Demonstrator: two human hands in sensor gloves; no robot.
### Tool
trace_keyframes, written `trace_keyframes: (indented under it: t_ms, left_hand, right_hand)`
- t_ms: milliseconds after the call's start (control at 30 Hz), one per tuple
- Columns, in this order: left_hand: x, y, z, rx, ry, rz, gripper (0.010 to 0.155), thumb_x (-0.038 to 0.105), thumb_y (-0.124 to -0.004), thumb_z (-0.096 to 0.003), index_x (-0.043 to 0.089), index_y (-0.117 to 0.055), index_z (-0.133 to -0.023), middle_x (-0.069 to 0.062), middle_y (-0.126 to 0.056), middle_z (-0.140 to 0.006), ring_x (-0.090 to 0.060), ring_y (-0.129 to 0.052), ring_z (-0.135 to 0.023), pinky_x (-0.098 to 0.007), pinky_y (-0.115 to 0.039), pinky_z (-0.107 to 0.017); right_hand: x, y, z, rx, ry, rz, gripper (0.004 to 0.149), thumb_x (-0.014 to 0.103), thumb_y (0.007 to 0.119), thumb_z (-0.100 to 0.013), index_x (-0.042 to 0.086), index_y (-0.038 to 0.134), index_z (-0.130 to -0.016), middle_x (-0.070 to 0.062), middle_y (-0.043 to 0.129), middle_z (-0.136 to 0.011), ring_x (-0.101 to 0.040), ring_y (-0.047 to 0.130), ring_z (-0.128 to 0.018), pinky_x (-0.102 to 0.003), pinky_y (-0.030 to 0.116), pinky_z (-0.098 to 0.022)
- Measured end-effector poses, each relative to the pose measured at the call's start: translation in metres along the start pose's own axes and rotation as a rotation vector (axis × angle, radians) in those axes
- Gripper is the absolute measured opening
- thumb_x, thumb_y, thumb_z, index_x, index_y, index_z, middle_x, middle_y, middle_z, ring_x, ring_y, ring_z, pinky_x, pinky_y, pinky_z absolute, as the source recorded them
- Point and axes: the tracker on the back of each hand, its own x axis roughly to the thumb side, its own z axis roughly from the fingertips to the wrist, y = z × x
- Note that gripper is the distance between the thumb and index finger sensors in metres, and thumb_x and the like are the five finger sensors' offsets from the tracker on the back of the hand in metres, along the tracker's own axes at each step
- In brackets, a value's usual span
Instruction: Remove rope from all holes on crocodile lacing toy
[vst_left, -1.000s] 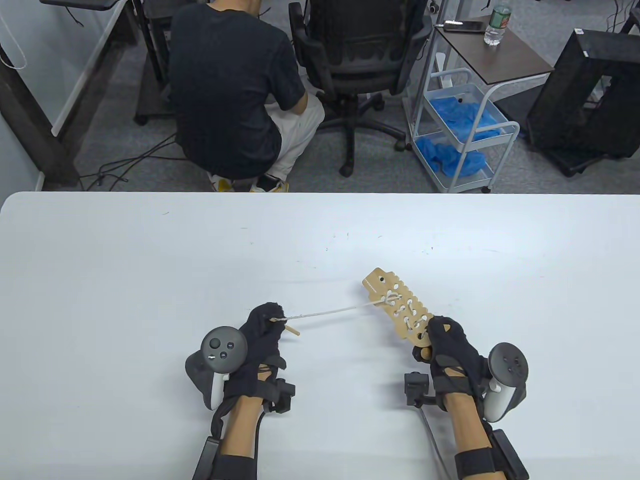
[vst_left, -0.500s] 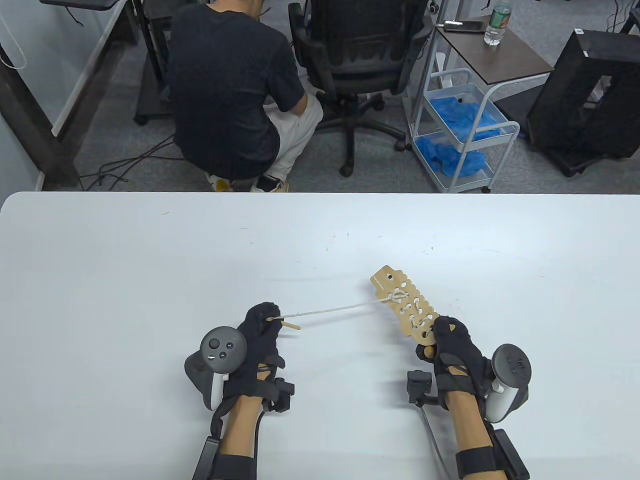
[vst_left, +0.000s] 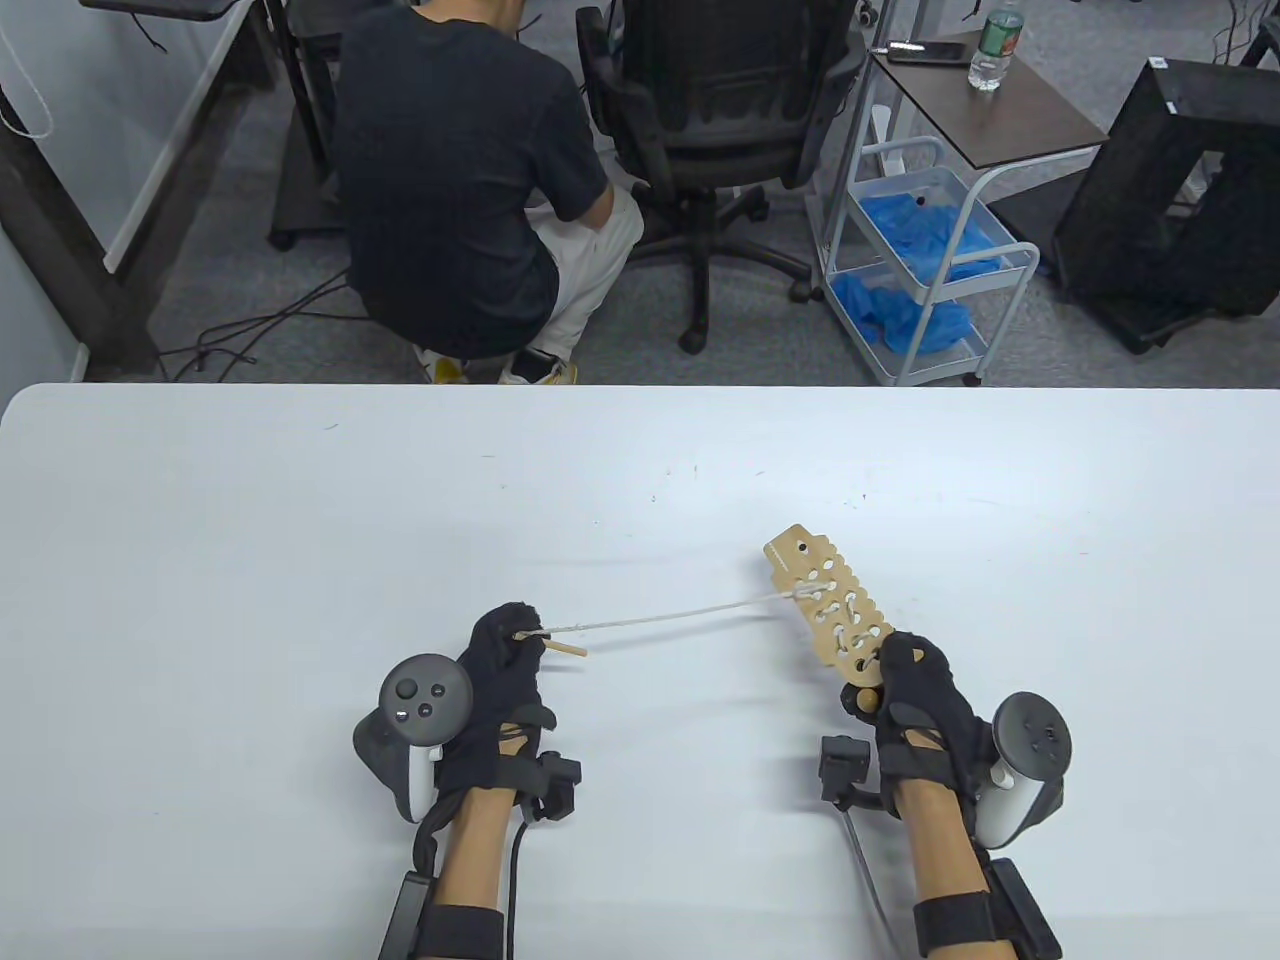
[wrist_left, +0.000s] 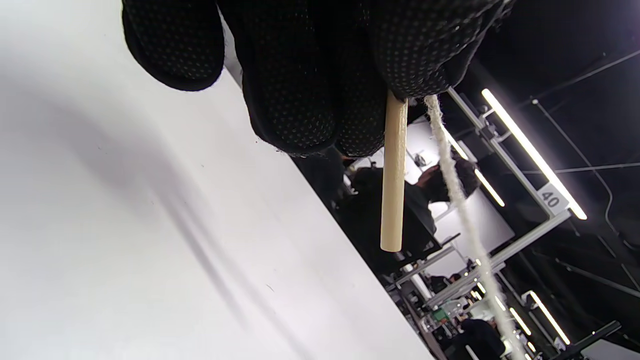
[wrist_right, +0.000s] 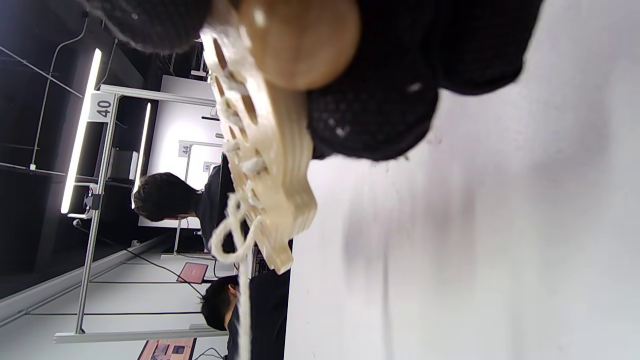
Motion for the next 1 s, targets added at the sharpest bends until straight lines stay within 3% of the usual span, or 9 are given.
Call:
trace_keyframes:
  t_ms: [633, 667, 700, 733, 767, 867, 1000]
  left_hand:
    - [-0.002, -0.001, 0.0, -0.001, 0.01, 0.023, 0.048, 0.033, -0.083, -0.0475, 0.038, -0.074, -0.094, 0.008, -0.099, -0.081, -0.013, -0.1, -0.066, -0.05, -0.08, -0.06]
    - [-0.002, -0.001, 0.0, -0.002, 0.01, 0.024, 0.046, 0.039, -0.08, -0.0481, 0.038, -0.074, -0.094, 0.008, -0.099, -0.081, -0.013, -0.1, -0.066, -0.05, -0.08, -0.06]
    - [-0.002, -0.001, 0.0, -0.002, 0.009, 0.023, 0.048, 0.033, -0.083, -0.0474, 0.038, -0.074, -0.094, 0.008, -0.099, -0.081, -0.013, -0.101, -0.066, -0.05, -0.08, -0.06]
    - [-0.002, -0.001, 0.0, -0.002, 0.009, 0.022, 0.046, 0.039, -0.08, -0.0481, 0.038, -0.074, -0.094, 0.008, -0.1, -0.081, -0.013, -0.101, -0.066, -0.05, -0.08, -0.06]
    - [-0.002, -0.002, 0.0, -0.003, 0.007, 0.021, 0.048, 0.033, -0.083, -0.0474, 0.038, -0.074, -0.094, 0.008, -0.1, -0.081, -0.013, -0.101, -0.066, -0.05, -0.08, -0.06]
    - [-0.002, -0.002, 0.0, -0.005, 0.004, 0.018, 0.046, 0.039, -0.08, -0.0481, 0.038, -0.074, -0.094, 0.008, -0.1, -0.081, -0.013, -0.101, -0.066, -0.05, -0.08, -0.06]
    - [0.0, -0.005, 0.0, -0.006, -0.016, -0.007, 0.048, 0.033, -0.083, -0.0471, 0.038, -0.074, -0.094, 0.007, -0.1, -0.08, -0.014, -0.101, -0.065, -0.05, -0.08, -0.06]
  right_hand:
    - [-0.005, -0.002, 0.0, -0.003, 0.068, -0.096, 0.05, 0.037, 0.072, -0.045, 0.006, 0.069, -0.085, -0.023, 0.091, -0.069, -0.033, 0.098, -0.042, -0.058, 0.077, -0.045]
    - [-0.006, -0.002, -0.001, -0.003, 0.068, -0.096, 0.05, 0.037, 0.072, -0.045, 0.006, 0.069, -0.085, -0.023, 0.091, -0.069, -0.033, 0.098, -0.042, -0.058, 0.077, -0.045]
    - [-0.005, -0.002, 0.0, -0.002, 0.068, -0.096, 0.05, 0.037, 0.072, -0.045, 0.006, 0.069, -0.085, -0.023, 0.091, -0.069, -0.033, 0.098, -0.042, -0.058, 0.077, -0.045]
    - [-0.005, -0.002, 0.0, -0.002, 0.068, -0.095, 0.05, 0.037, 0.072, -0.045, 0.006, 0.069, -0.085, -0.023, 0.091, -0.069, -0.033, 0.098, -0.042, -0.058, 0.077, -0.045]
    - [-0.005, -0.001, 0.0, -0.001, 0.067, -0.094, 0.05, 0.037, 0.072, -0.045, 0.006, 0.069, -0.085, -0.023, 0.091, -0.069, -0.033, 0.098, -0.042, -0.058, 0.077, -0.045]
    - [-0.005, 0.0, 0.001, 0.002, 0.065, -0.087, 0.05, 0.037, 0.072, -0.045, 0.006, 0.069, -0.085, -0.023, 0.091, -0.069, -0.034, 0.098, -0.042, -0.058, 0.077, -0.044]
    - [-0.005, 0.005, 0.003, 0.02, 0.054, -0.075, 0.05, 0.037, 0.073, -0.045, 0.006, 0.07, -0.084, -0.023, 0.092, -0.068, -0.034, 0.099, -0.041, -0.059, 0.077, -0.044]
